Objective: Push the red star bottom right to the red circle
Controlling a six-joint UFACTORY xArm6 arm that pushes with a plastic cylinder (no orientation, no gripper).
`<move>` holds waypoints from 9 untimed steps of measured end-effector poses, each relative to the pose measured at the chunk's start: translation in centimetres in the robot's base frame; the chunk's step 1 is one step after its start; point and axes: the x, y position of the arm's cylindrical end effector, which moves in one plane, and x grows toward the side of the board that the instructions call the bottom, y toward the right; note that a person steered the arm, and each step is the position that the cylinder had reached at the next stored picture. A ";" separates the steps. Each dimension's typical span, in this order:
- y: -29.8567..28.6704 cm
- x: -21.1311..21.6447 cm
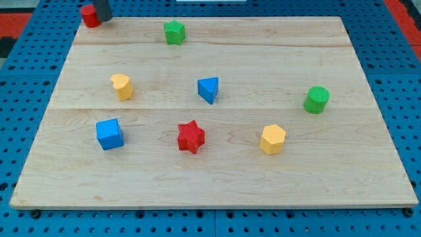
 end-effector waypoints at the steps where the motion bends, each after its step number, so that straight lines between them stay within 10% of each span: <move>1: 0.9 0.0; 9: 30.8 35.3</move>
